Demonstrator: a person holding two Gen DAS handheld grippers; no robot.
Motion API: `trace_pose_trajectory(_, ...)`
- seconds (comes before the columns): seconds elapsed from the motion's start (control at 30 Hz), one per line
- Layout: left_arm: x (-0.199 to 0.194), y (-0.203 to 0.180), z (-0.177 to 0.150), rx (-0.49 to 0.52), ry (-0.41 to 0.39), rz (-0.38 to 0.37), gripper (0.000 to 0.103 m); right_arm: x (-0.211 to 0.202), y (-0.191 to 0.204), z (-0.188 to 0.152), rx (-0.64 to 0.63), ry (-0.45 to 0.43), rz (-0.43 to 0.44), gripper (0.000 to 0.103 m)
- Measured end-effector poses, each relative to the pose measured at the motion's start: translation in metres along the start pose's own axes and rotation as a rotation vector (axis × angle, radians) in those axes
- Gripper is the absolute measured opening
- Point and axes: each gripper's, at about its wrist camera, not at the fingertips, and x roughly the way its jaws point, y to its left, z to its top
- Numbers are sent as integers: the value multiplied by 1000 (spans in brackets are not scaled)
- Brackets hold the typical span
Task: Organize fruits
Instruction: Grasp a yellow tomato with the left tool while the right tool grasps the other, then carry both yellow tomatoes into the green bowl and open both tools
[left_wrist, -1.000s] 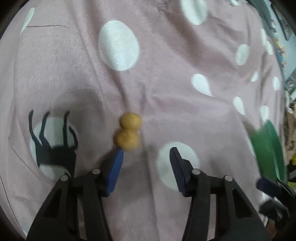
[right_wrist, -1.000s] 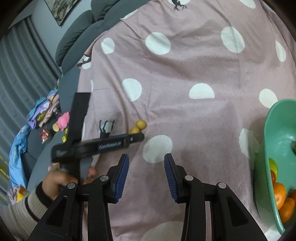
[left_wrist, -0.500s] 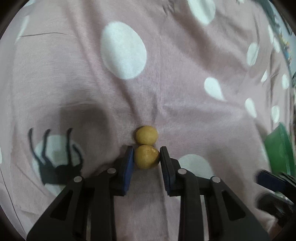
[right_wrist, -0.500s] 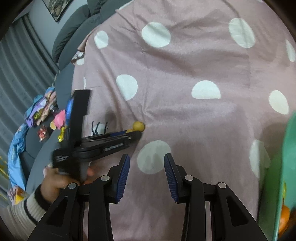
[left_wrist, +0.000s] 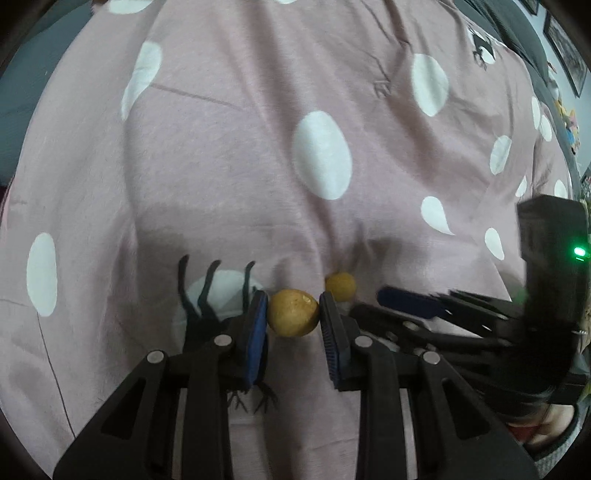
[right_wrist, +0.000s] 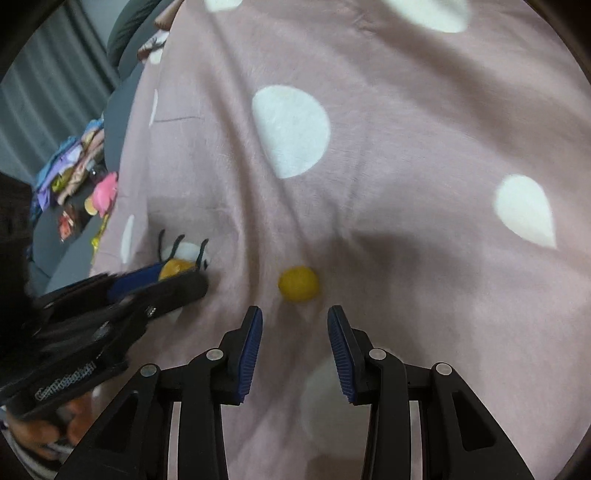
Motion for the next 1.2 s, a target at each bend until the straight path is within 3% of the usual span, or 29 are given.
trace_pose_trajectory(0.13, 0, 4, -3, -6, 7, -6, 28, 18, 5, 8, -32, 11, -56, 40)
trace_pose_trajectory(0.27, 5, -3, -1, -12, 10, -8, 28, 25, 9, 10, -62, -12, -98, 29)
trace_pose_trajectory(0.4, 0, -5, -1, -12, 4, -6, 28, 21, 13, 9, -71, -8, -127, 29)
trace_pose_trajectory(0.83, -46, -25, -33, 29, -3, -33, 28, -75, 17, -27, -10, -53, -119, 29)
trace_pose_trajectory(1.2, -75, -57, -67, 70, 7, -41, 28, -123, 39, -66, 14, -139, -194, 29)
